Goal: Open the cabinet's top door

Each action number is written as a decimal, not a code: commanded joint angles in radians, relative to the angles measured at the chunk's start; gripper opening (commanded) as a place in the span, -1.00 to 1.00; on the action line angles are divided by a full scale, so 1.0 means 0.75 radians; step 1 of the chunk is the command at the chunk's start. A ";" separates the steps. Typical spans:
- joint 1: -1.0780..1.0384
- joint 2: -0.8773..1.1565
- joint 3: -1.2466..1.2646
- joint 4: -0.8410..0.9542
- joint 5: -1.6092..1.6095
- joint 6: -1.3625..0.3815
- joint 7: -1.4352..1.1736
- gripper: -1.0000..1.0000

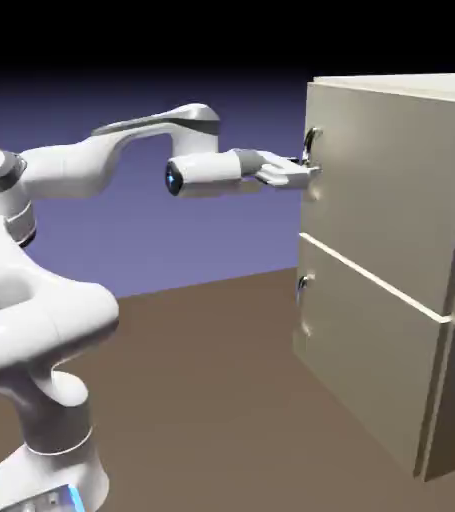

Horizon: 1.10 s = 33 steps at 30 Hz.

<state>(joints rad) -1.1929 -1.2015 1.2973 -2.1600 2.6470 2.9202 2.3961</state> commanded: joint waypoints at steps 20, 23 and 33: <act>0.822 -0.160 -0.727 -0.932 -0.419 -0.779 -0.127 -1.00; 0.881 -0.208 -0.872 -1.023 -0.555 -0.887 -0.123 -1.00; 0.904 -0.309 -1.356 -1.185 -1.035 -1.222 -0.124 -1.00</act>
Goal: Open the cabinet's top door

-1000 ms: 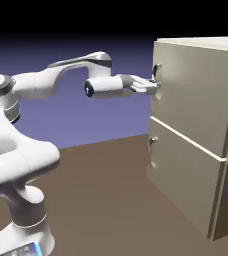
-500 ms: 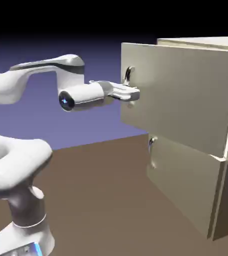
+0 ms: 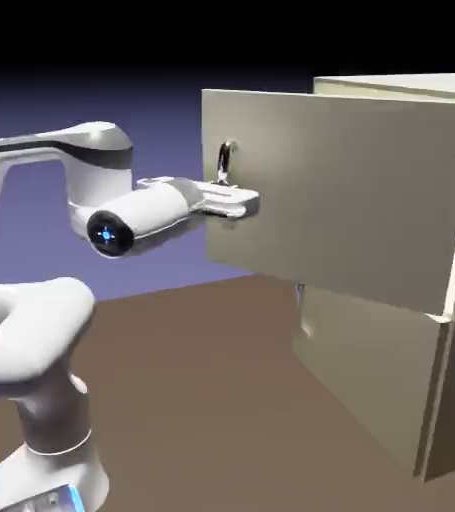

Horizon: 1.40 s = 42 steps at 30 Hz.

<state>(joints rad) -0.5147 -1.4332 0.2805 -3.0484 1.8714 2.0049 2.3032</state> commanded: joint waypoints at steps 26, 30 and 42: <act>0.095 0.726 -1.253 0.485 -1.213 -0.948 -0.345 -1.00; 0.243 0.908 -1.435 0.679 -1.327 -1.120 -0.421 -1.00; 0.789 1.339 -2.002 1.199 -1.493 -1.568 -0.648 -1.00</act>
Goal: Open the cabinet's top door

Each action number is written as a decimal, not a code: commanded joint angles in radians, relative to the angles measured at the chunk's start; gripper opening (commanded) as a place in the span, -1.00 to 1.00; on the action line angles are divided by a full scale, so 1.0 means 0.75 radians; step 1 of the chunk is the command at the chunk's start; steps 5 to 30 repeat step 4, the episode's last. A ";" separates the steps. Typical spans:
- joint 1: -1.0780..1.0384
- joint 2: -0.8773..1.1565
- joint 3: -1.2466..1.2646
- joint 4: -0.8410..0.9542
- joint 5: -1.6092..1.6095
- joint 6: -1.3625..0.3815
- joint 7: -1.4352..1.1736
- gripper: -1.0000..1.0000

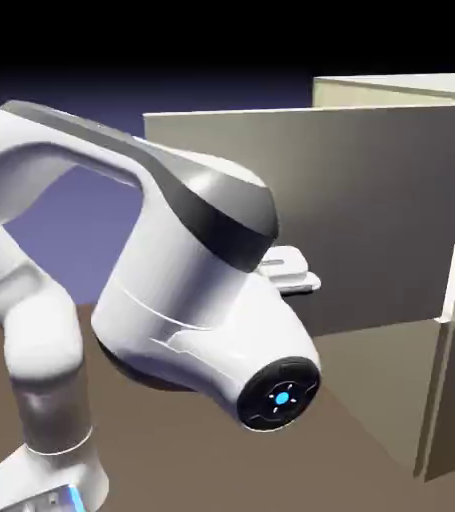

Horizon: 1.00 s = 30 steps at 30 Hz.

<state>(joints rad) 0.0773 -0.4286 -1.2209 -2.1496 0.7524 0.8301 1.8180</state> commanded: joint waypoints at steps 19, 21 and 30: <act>0.193 0.045 -0.185 0.102 -0.028 -0.071 -0.032 -1.00; 0.193 0.045 -0.185 0.102 -0.028 -0.071 -0.032 -1.00; 0.193 0.045 -0.185 0.102 -0.028 -0.071 -0.032 -1.00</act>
